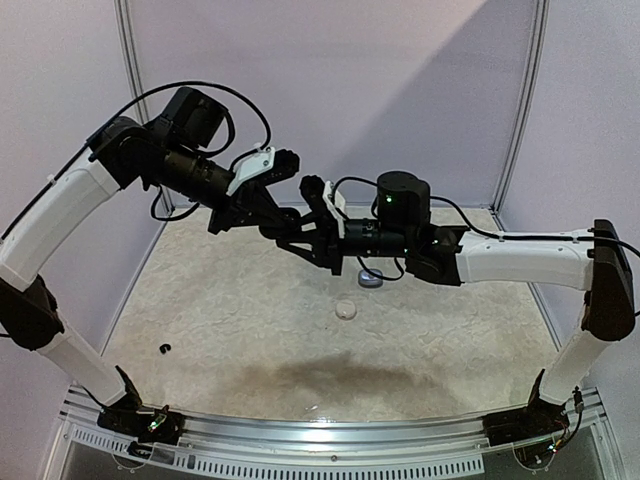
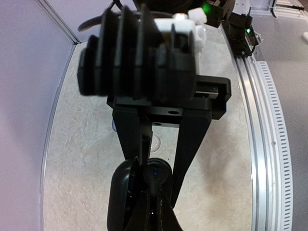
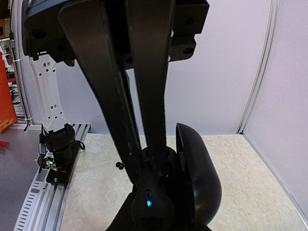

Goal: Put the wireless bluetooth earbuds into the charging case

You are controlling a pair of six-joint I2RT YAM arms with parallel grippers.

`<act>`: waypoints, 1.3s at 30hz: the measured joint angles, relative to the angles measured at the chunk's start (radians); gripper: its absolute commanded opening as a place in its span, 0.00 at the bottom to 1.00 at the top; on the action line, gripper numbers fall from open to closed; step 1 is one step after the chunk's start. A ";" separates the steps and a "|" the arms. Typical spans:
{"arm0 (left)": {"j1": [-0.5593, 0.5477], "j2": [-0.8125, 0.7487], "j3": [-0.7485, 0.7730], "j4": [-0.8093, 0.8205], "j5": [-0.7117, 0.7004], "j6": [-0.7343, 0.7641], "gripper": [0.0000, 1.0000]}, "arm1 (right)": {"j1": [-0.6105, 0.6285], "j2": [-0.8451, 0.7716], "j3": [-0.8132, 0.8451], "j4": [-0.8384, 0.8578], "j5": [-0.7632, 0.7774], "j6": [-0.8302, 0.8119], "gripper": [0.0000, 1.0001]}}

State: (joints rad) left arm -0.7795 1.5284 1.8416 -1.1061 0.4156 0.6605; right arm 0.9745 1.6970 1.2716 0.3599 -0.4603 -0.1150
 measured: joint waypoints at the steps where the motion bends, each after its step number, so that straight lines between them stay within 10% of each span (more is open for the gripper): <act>1: -0.008 0.002 0.010 -0.013 -0.019 0.008 0.00 | 0.001 0.000 0.001 -0.003 0.003 -0.005 0.10; 39: -0.113 0.143 0.225 -0.214 -0.290 0.103 0.00 | 0.014 0.017 -0.009 0.009 0.064 -0.062 0.09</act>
State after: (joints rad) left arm -0.8921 1.6718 2.0670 -1.3201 0.1253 0.7639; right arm 0.9890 1.7142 1.2625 0.3687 -0.3965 -0.1768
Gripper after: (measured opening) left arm 0.036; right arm 0.236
